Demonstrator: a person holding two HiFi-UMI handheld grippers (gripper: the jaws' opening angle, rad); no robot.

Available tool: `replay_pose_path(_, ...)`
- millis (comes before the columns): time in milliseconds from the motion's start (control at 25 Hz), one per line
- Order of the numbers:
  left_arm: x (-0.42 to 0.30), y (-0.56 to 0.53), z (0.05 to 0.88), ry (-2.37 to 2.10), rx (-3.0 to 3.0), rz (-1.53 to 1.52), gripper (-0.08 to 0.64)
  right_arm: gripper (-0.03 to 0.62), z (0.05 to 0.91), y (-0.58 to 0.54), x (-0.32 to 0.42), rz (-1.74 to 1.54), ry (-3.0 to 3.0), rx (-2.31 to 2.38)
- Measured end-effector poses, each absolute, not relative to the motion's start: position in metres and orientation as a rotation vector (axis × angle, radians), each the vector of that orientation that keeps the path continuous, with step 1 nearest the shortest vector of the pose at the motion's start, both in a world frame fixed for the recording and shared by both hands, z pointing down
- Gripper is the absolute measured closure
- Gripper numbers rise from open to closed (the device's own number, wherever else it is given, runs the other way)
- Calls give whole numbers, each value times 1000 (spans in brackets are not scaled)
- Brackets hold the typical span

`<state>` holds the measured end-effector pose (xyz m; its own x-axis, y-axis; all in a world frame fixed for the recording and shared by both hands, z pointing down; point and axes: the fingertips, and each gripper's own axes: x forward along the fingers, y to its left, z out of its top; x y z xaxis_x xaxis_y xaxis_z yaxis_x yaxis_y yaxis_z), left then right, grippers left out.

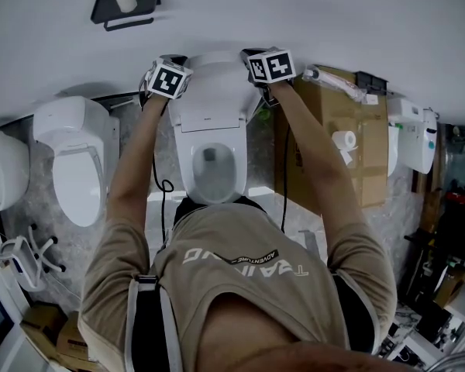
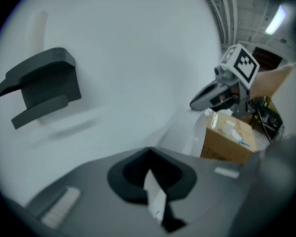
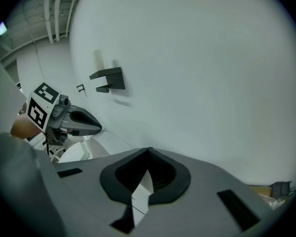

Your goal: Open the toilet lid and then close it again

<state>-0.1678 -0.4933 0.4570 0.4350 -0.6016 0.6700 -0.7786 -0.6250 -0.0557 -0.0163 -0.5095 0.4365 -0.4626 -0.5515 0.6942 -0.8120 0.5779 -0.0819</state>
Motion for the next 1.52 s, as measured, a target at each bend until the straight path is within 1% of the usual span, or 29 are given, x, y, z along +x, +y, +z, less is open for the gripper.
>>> replay_pose_path(600, -161, -483, 451, -1208, 2466, 1026, 557, 578, 423, -516, -11, 495, -2191, 1077)
replay_pose_path(1000, -165, -480, 452, -1223, 2428, 1019, 558, 578, 443, -529, -15, 541, -2119, 983)
replay_pose_path(1280, -163, -466, 451, -1239, 2430, 1019, 558, 580, 441, -511, -21, 453, -2100, 876)
replay_pose_path(1520, -159, -443, 448, -1267, 2436, 999, 558, 580, 431, -483, -29, 535, -2203, 869)
